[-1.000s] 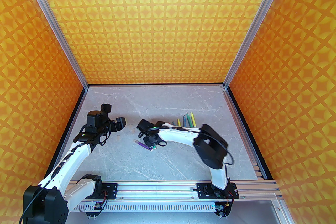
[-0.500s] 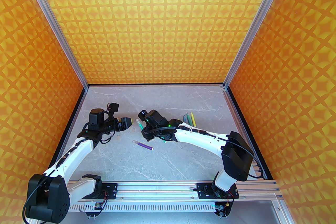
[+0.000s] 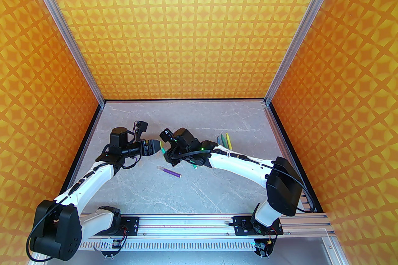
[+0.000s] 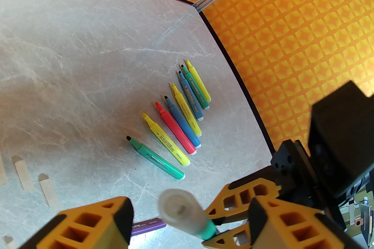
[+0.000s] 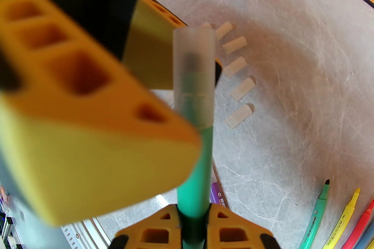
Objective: Open the pen caps
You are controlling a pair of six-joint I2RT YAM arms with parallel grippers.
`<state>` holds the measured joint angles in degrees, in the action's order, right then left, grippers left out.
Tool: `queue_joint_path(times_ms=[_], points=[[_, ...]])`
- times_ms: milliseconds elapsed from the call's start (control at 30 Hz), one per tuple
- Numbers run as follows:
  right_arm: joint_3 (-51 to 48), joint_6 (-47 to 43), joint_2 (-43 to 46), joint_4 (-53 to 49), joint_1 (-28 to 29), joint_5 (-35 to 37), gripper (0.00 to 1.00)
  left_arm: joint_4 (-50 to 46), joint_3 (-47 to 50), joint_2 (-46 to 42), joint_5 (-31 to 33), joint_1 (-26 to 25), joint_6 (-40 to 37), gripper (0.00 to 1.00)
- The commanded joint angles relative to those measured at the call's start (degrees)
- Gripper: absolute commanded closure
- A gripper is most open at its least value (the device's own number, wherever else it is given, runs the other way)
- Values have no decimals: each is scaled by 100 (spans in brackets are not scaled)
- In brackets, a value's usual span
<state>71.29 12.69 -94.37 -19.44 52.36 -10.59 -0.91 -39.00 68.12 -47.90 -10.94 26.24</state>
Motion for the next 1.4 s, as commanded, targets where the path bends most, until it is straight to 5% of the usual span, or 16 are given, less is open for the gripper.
queue_joint_path(times_ms=[0,433,667,833,933,1200,1367], points=[[-89,-123,131,120,5,-123,99,143,-191,53,-176,-58,52,40],[-124,-185,91,149,15,-8,99,157,-247,98,-176,-68,109,58],[-163,-189,128,255,4,75,96,150,-248,105,-194,-75,133,81],[-370,-214,197,595,5,171,67,180,-274,88,-202,-75,237,91],[-456,-214,181,810,8,135,63,192,-316,70,-259,-78,287,93],[-484,-228,93,1045,11,84,64,173,-326,16,-392,-76,354,96],[-495,-249,94,1040,11,84,80,132,-350,31,-396,-74,328,99]])
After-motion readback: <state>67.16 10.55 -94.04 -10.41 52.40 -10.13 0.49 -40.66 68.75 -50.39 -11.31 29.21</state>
